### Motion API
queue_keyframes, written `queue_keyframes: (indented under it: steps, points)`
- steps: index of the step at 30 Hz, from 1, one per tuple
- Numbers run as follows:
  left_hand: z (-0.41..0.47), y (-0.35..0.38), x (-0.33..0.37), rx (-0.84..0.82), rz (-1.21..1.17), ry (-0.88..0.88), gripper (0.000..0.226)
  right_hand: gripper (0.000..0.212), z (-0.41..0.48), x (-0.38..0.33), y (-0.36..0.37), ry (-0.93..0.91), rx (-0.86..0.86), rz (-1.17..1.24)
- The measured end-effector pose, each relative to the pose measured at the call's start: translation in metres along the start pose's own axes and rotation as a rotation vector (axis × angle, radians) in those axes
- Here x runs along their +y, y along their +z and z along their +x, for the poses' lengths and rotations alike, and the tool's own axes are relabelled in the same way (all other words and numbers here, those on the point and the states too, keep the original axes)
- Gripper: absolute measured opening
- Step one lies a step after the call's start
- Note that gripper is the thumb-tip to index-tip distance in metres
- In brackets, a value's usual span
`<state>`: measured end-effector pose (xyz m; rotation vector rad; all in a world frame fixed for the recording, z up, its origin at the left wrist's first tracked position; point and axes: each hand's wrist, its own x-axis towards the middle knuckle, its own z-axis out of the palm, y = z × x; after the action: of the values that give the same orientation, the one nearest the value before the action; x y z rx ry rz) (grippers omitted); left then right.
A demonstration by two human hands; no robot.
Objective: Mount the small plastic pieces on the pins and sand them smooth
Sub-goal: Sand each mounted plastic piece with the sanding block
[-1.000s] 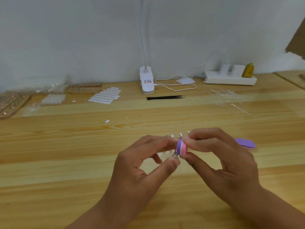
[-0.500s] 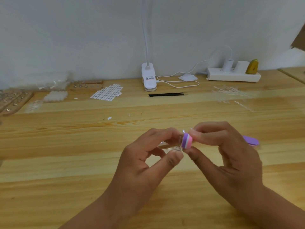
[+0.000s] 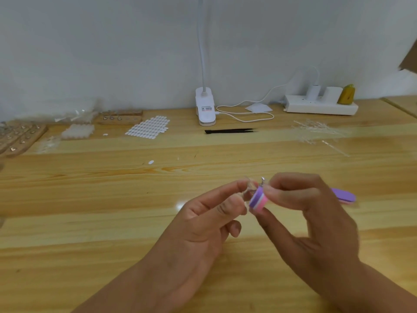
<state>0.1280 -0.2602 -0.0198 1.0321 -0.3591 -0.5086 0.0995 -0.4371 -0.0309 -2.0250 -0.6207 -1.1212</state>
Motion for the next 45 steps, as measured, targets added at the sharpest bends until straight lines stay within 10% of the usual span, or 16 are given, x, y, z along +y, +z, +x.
queue_keyframes:
  steps: [28,39,45]
  points:
    - [0.002,-0.002,-0.004,0.180,0.064,-0.103,0.065,0.030,-0.008,0.003,0.009,0.107,0.020,0.090]
    - [0.002,-0.001,0.001,0.148,-0.118,-0.079,0.026,0.029,-0.002,0.005,-0.001,0.106,-0.034,0.020]
    - [-0.004,-0.001,0.004,0.214,0.765,0.239,0.027,0.024,0.001,0.011,-0.005,0.124,-0.090,0.012]
